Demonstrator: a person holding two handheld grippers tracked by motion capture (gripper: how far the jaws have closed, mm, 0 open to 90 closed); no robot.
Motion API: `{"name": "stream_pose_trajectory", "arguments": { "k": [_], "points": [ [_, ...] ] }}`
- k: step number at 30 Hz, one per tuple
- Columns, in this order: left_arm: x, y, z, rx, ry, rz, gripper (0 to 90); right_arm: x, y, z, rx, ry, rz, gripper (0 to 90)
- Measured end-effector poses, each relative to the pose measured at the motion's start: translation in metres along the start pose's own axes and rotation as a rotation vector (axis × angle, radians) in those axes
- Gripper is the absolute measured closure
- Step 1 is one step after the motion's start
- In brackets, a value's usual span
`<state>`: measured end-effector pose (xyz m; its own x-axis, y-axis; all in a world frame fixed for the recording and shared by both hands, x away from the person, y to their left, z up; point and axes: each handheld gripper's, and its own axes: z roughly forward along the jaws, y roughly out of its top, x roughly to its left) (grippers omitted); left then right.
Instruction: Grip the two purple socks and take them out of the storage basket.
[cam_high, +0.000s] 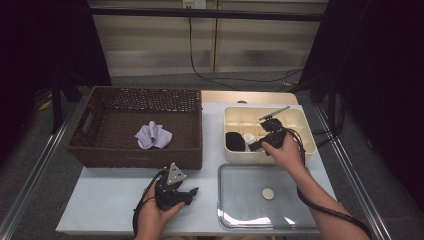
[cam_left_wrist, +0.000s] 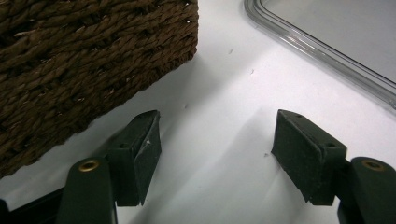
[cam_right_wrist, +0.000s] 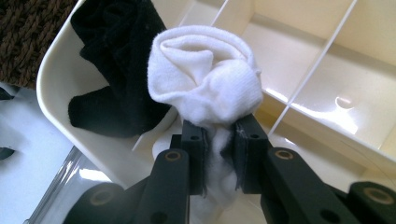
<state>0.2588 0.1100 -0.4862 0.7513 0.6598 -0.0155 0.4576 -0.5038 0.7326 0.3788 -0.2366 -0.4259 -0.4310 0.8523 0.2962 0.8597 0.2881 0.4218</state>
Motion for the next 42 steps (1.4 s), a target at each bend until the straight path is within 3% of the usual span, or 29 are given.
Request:
{"name": "stream_pose_trajectory", "arguments": {
  "k": [2, 14, 26, 42],
  "points": [
    [0.000, 0.000, 0.000, 0.000, -0.001, -0.001, 31.9, 0.002, 0.000, 0.000, -0.001, -0.015, -0.026, 72.9],
    [0.000, 0.000, 0.000, -0.001, -0.002, -0.001, 31.9, 0.004, 0.009, -0.018, 0.021, -0.033, -0.059, 60.4],
    [0.000, 0.000, 0.000, -0.001, -0.004, -0.007, 31.8, 0.008, 0.025, -0.040, 0.019, -0.036, -0.078, 56.8],
    [0.000, 0.000, 0.000, -0.001, -0.005, -0.008, 31.9, 0.011, 0.044, -0.046, 0.075, -0.064, -0.112, 73.8]
  ]
}}
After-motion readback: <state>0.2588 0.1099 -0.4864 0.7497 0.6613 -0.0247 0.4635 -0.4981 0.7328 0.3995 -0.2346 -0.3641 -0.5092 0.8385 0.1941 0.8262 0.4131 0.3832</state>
